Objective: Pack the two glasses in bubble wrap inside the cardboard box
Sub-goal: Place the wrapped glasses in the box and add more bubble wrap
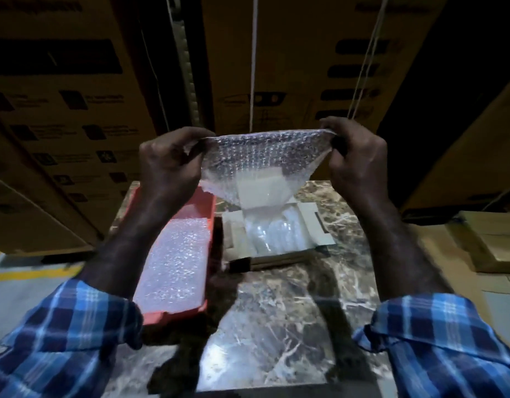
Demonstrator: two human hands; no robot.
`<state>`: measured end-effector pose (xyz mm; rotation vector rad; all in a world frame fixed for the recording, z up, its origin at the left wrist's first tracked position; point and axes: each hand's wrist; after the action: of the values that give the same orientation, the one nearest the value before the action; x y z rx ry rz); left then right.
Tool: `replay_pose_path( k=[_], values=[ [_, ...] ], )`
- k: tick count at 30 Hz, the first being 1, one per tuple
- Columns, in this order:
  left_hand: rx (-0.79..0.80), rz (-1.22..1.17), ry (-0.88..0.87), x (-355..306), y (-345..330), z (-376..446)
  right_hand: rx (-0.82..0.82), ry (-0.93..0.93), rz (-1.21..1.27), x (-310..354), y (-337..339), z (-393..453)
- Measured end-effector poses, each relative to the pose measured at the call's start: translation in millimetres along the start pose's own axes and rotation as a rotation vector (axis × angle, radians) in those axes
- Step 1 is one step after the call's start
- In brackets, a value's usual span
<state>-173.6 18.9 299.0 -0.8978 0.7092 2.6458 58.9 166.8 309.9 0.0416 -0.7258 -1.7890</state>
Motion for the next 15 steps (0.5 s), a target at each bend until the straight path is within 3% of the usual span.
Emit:
replay_pose_path(
  k=[8, 12, 15],
  values=[
    [0.193, -0.212, 0.201, -91.6, -64.0, -103.7, -0.026, 0.076, -0.109, -77.3, 100.1, -77.4],
    [0.383, -0.322, 0.394, -92.6, -85.8, -174.8, 0.156, 0.065, -0.059, -100.8, 127.5, -151.4],
    [0.482, -0.251, 0.500, -77.5, -94.8, -226.5, 0.334, -0.033, -0.030, -119.9, 134.5, -222.5]
  ],
)
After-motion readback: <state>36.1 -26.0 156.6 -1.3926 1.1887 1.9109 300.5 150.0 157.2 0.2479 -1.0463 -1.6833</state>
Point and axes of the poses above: each hand's wrist, its own z-axis towards the middle knuckle, its own y-axis out of the back of the hand, x = y × z, and after that the axes turned 9 degrees about y, right-handed
